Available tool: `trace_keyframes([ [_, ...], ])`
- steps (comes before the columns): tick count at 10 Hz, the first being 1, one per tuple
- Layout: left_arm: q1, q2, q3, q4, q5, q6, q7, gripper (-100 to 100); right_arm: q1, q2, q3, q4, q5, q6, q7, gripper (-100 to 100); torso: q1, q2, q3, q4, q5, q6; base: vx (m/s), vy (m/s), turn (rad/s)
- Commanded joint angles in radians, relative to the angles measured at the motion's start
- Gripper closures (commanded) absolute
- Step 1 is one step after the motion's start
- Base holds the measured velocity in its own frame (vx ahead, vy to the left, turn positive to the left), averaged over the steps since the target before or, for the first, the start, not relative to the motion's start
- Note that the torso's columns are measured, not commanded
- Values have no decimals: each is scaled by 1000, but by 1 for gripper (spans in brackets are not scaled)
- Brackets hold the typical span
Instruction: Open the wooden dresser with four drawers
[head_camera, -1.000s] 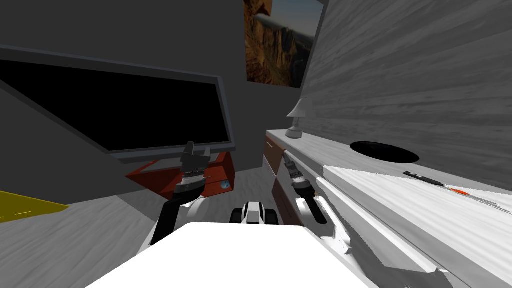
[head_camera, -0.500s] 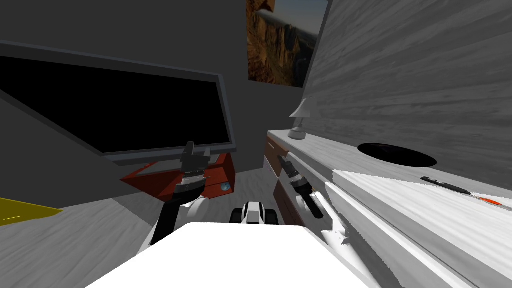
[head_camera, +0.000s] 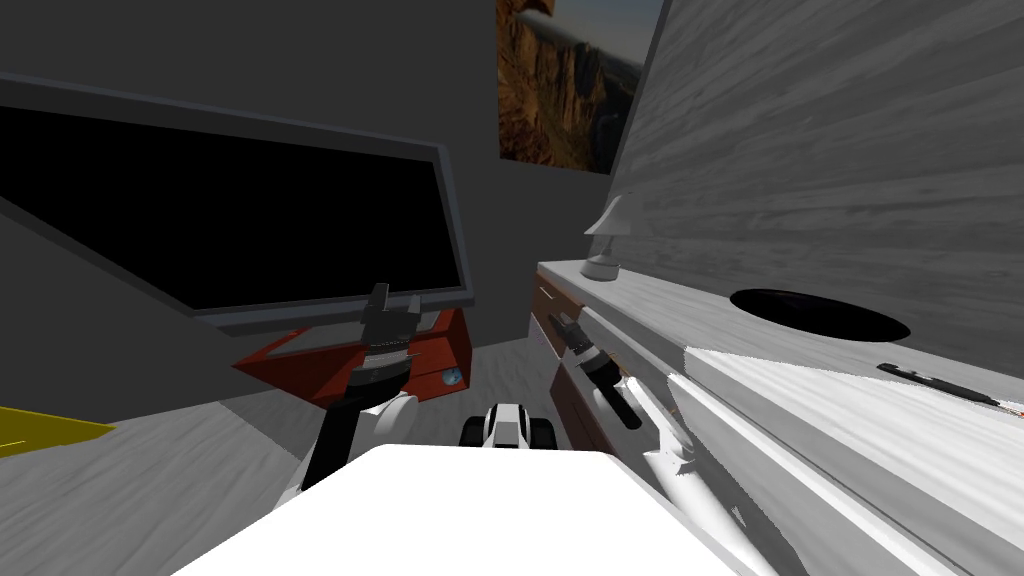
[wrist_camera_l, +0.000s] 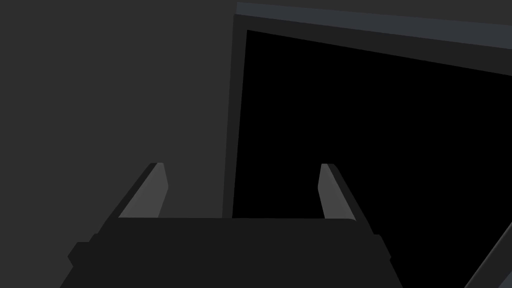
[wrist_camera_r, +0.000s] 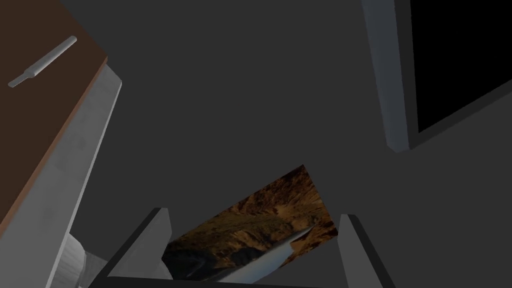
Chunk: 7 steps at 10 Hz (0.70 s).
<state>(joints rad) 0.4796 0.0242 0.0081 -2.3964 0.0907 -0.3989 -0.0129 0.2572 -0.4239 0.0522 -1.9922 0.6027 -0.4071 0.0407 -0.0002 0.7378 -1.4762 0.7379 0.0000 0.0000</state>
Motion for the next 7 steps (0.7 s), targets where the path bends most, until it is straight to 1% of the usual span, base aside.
trace_keyframes([
  [1, 0, 0, 0, 0, 0, 0, 0, 0, -26, -37, 8, 29, 59, -4, 5, -100, 1, -1, 0, 0, 0, 0, 44, 47, -5],
  [2, 0, 0, 0, 0, 0, 0, 0, 0, -47, -68, 17, 53, 98, -7, 10, -100, 0, 0, 0, 0, 0, 0, 48, 54, -10],
  [3, 0, 0, 0, 0, 0, 0, 0, 0, -47, -68, 17, 53, 110, -7, 10, -100, 1, 0, 0, 0, 0, 0, 40, 47, -5],
  [4, 0, 0, 0, 0, 0, 0, 0, 0, -68, -101, 25, 78, 148, -9, 15, -100, 0, 1, 1, 0, 0, 0, 57, 53, -10],
  [5, 0, 0, 0, 0, 0, 0, 0, 0, -68, -101, 25, 78, 161, -9, 15, -100, 0, 0, 0, 0, 0, 0, 47, 48, -6],
  [6, 0, 0, 0, 0, 0, 0, 0, 0, -90, -134, 34, 104, 198, -11, 20, -100, 0, 0, 0, 0, 0, 0, 39, 62, -7],
  [7, 0, 0, 0, 0, 0, 0, 0, 0, -90, -134, 34, 104, 213, -11, 20, -100, 1, 0, 0, 0, 0, 0, 42, 51, -6],
])
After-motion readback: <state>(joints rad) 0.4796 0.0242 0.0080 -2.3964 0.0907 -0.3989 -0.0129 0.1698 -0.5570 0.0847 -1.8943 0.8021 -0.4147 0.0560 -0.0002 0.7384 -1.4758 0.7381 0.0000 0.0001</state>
